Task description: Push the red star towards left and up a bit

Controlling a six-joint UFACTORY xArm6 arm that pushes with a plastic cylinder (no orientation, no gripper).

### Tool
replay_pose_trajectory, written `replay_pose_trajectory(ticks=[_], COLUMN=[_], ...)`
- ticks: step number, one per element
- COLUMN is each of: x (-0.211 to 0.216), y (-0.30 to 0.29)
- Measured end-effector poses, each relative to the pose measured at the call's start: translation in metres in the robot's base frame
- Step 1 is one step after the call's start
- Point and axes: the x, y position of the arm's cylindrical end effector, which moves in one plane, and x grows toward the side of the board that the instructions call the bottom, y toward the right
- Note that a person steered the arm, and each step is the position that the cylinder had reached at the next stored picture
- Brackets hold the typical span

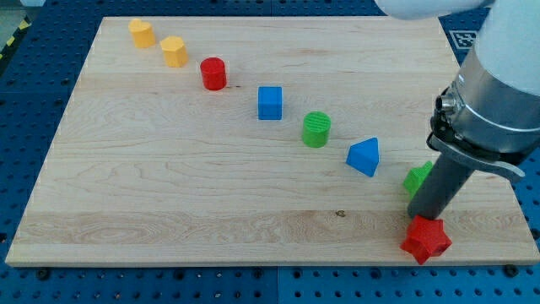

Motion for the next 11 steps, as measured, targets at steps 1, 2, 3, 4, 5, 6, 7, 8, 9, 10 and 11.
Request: replay_pose_trajectory(ticks=[1,2,3,4,5,6,7,8,9,10,11], x=[-0.002,0.009,0.040,0.046,0.046,0.046,0.047,0.047,0.047,0.047,0.018], y=[0.019,0.060,0.063,0.062,0.054,0.037,0.004,-0.038,-0.098,-0.156,-0.193])
